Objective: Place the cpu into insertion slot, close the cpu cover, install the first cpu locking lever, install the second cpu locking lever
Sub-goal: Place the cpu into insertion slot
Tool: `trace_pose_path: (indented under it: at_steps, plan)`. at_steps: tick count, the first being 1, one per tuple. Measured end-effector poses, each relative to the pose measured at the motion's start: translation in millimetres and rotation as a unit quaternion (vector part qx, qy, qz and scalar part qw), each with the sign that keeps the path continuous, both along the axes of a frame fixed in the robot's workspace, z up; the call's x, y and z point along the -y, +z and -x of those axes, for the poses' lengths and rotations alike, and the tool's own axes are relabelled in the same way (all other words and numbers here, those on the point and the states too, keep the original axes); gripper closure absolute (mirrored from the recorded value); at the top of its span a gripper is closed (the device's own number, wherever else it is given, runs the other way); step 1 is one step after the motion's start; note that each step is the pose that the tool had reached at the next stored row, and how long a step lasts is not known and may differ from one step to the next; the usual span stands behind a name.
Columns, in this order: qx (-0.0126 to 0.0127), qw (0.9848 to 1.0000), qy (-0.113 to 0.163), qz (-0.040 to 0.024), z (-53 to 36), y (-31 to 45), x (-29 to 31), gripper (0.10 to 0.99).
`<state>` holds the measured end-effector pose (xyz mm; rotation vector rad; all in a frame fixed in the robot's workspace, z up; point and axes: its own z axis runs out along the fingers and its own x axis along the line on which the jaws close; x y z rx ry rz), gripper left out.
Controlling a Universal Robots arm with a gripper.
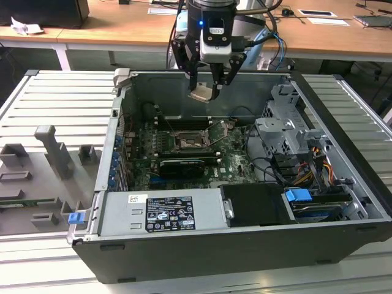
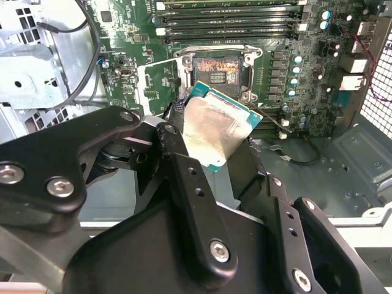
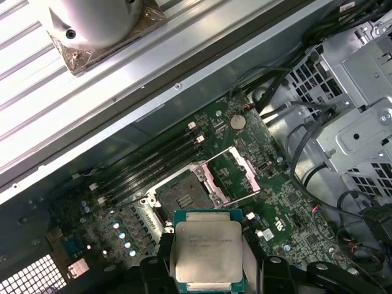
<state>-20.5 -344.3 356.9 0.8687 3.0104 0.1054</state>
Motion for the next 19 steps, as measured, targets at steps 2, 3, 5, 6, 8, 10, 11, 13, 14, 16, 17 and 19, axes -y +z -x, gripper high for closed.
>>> trace_pose_path:
  at_steps: [2, 3, 5, 6, 8, 10, 11, 13, 14, 16, 17, 19]
  plan:
    - [0.0000, 1.0000, 0.000, 0.0000, 0.1, -0.4, 0.0, 0.561]
    - [0.0000, 1.0000, 0.000, 0.0000, 0.1, -0.6, 0.0, 0.561]
    - [0.0000, 1.0000, 0.000, 0.0000, 0.1, -1.1, 0.0, 0.561]
    - [0.0000, 1.0000, 0.000, 0.0000, 0.1, -1.2, 0.0, 0.561]
    - [0.0000, 1.0000, -0.002, 0.0000, 0.2, -1.6, 0.0, 0.561]
    - [0.0000, 0.9999, -0.014, 0.0000, 0.2, -2.3, 0.0, 0.561]
    - [0.0000, 0.9998, -0.021, 0.0000, 0.2, -2.7, 0.0, 0.561]
    - [0.0000, 0.9995, -0.031, 0.0000, 0.2, -3.2, 0.0, 0.561]
    - [0.0000, 0.9994, -0.035, 0.0000, 0.2, -3.3, 0.0, 0.561]
    - [0.0000, 0.9987, -0.050, 0.0000, 0.2, -3.9, 0.0, 0.561]
    - [0.0000, 0.9986, -0.053, 0.0000, 0.2, -4.0, 0.0, 0.561]
    - [0.0000, 0.9982, -0.060, 0.0000, 0.2, -4.2, 0.0, 0.561]
